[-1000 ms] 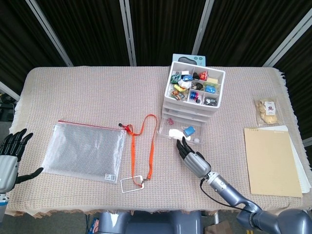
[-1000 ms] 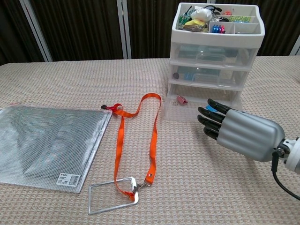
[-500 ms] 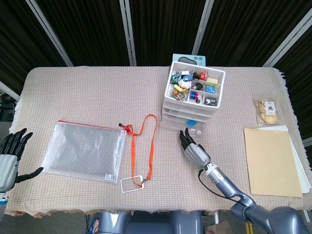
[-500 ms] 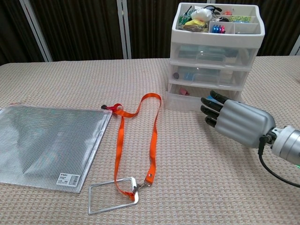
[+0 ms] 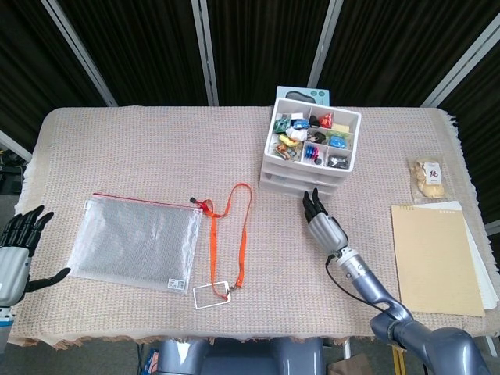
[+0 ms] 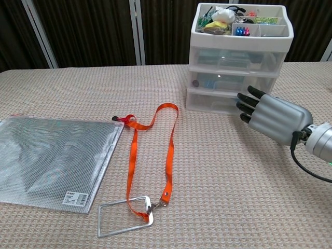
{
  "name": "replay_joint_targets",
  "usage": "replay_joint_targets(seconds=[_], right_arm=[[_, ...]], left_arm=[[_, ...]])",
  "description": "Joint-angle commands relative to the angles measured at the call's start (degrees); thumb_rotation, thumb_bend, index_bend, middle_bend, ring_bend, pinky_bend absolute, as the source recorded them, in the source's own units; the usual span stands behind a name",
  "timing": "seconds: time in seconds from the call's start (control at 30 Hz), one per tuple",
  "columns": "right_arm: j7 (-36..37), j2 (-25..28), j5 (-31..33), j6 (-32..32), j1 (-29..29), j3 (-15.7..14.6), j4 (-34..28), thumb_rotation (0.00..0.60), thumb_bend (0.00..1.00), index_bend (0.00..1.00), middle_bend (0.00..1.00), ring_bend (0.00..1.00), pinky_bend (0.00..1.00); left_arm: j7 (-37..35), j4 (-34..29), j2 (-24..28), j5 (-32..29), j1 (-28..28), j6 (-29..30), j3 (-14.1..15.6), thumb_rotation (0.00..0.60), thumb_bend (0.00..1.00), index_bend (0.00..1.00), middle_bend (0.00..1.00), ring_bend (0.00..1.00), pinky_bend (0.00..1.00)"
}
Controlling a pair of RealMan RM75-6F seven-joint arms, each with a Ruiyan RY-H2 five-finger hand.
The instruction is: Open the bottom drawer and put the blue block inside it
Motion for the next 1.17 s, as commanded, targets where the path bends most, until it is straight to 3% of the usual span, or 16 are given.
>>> replay_joint_targets(seconds=[0.03,0.27,0.5,0.73,0.83,1.0,1.17], right_arm=[[0.2,0.0,0.3,0.3,-0.2,0.0,0.3,0.600,0.33,0.23,0.10,0.00,0.11],[1.9,1.5,-0.9,3.5,-1.9,-2.3,-3.1,0.600,0.33,0.23,0.11,0.02,0.11],[4.1,5.1,-1.6,9.0,-4.3,-2.9,-11.4,0.600,0.30,0.22,0.11,0.03,0.11],[11.5,15.1,2.5,16.6,-9.8,-0.1,-29.9,0.600,0.18,0.20,0.11,0.03,0.11],[19.1,21.1,5.4,19.5,-13.3,0.7,-40.7,0.600,0.13,0.19,0.11,0.03,0.11],[31.4,30.3,6.7,22.9,-18.8,-1.4,-52.6,0.600,0.06,0.17,0.09,0.01,0.11],[40.2,36.0,8.3,23.7,-23.1,-4.5,-57.9,0.600,0.03,0.09,0.01,0.00,0.11]], left_arm=[[0.0,0.0,0.0,0.0,0.0,0.0,0.0,0.600,0.12,0.08,0.00,0.00,0.00],[-0.1,0.0,0.0,0.3,0.1,0.2,0.1,0.600,0.12,0.08,0.00,0.00,0.00],[0.2,0.3,0.0,0.6,0.2,0.6,0.3,0.600,0.12,0.09,0.00,0.00,0.00],[3.4,1.5,-0.3,0.2,0.3,0.5,0.2,0.600,0.12,0.09,0.00,0.00,0.00],[5.3,1.4,-0.3,-0.5,0.3,0.0,0.2,0.600,0.12,0.09,0.00,0.00,0.00],[8.9,1.2,-0.1,-0.7,0.3,-0.6,0.6,0.600,0.12,0.09,0.00,0.00,0.00],[10.4,1.5,-0.3,-0.2,0.4,-0.2,0.7,0.600,0.11,0.08,0.00,0.00,0.00]])
